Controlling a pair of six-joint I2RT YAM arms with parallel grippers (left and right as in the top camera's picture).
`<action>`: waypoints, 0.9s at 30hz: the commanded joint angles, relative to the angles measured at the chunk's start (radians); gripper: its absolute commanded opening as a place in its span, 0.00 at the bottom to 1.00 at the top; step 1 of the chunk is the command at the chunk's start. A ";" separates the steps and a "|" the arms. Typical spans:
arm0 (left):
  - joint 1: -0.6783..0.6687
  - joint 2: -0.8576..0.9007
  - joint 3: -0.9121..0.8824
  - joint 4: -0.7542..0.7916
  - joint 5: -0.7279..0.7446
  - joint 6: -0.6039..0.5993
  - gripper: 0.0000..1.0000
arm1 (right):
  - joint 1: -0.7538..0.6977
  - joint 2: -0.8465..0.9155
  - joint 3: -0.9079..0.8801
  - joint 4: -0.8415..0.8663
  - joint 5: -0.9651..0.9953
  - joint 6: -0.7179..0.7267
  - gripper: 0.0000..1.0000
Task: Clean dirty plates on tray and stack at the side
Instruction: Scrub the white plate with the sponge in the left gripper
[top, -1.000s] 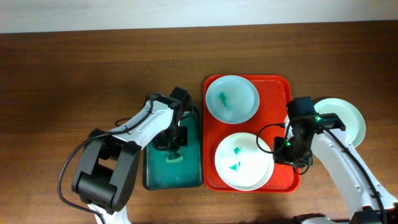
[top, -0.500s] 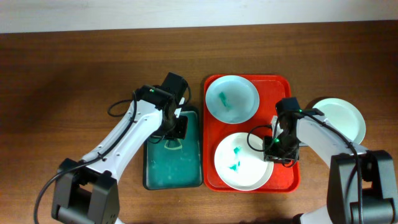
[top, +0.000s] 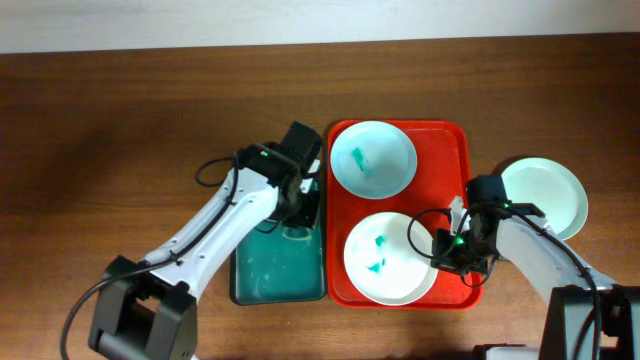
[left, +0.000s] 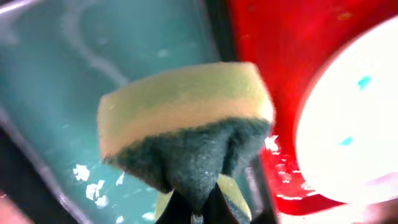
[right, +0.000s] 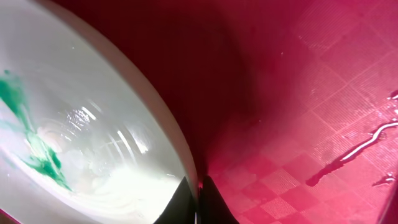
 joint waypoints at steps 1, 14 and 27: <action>-0.074 -0.012 0.018 0.114 0.179 0.001 0.00 | -0.003 0.008 -0.006 0.007 0.090 0.102 0.04; -0.307 0.392 0.019 0.352 -0.148 -0.097 0.00 | -0.003 0.008 -0.006 0.006 0.092 0.109 0.04; -0.283 0.393 0.077 0.406 0.438 -0.052 0.00 | -0.003 0.008 -0.006 0.007 0.092 0.101 0.04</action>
